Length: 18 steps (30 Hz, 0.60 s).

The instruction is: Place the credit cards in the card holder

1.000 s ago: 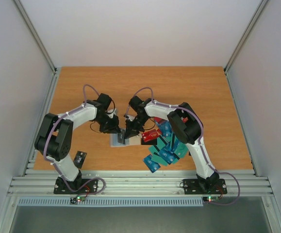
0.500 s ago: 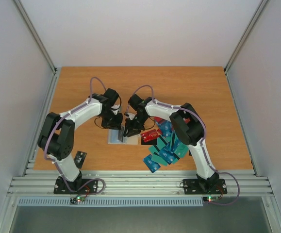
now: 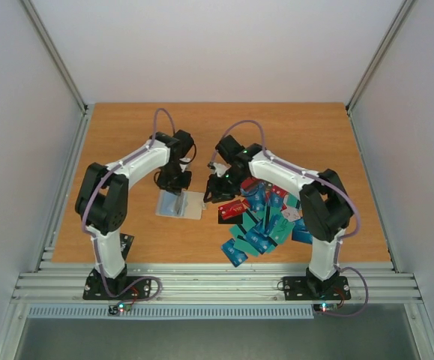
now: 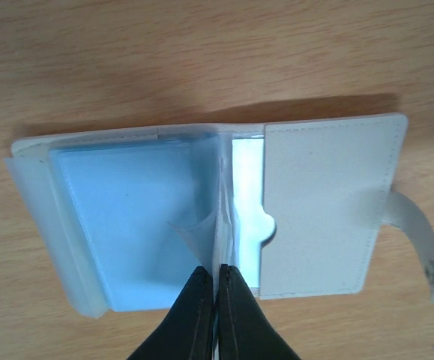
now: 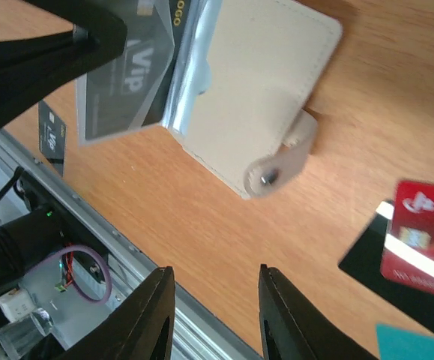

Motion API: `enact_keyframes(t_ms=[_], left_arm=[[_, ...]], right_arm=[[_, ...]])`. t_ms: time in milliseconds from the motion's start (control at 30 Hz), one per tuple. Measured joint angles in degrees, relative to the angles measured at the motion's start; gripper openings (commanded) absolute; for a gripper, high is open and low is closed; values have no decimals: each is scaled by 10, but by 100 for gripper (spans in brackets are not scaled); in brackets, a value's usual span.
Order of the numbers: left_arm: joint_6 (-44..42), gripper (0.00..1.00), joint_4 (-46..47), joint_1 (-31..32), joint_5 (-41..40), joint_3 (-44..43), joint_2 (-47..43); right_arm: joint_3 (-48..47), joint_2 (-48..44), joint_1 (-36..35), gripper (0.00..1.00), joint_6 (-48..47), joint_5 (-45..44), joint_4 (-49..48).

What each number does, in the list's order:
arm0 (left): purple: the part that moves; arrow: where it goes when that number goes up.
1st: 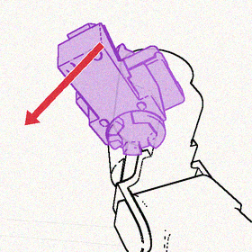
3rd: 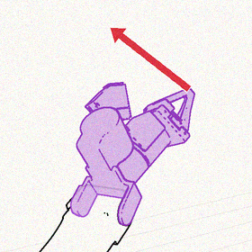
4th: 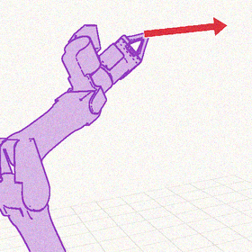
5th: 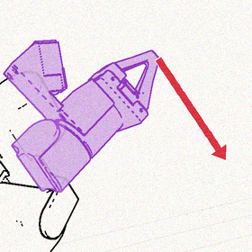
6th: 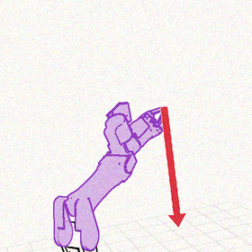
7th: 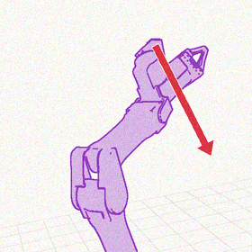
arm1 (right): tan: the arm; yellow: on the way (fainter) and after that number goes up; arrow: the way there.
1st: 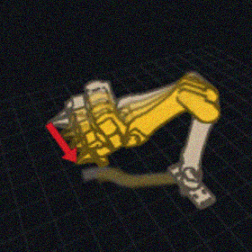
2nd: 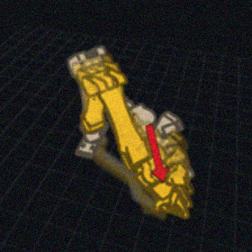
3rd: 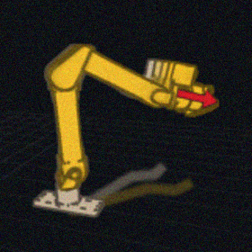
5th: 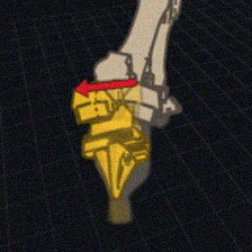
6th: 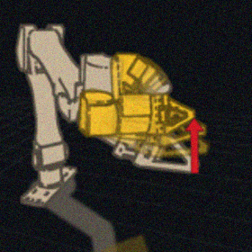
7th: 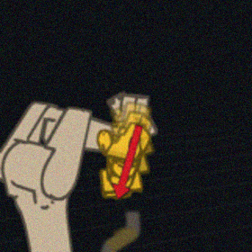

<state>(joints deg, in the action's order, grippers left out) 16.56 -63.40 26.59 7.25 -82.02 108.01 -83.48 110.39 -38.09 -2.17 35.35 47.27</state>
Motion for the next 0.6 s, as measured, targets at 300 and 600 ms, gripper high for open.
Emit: enact_keyframes(t_ms=[300,600], left_arm=[[-5,8,-66,34,-96,-83,69],[14,12,-93,77,-167,-114,108]], right_arm=[[95,-104,31,33,12,-15,5],[136,-183,56,33,15,-25,26]])
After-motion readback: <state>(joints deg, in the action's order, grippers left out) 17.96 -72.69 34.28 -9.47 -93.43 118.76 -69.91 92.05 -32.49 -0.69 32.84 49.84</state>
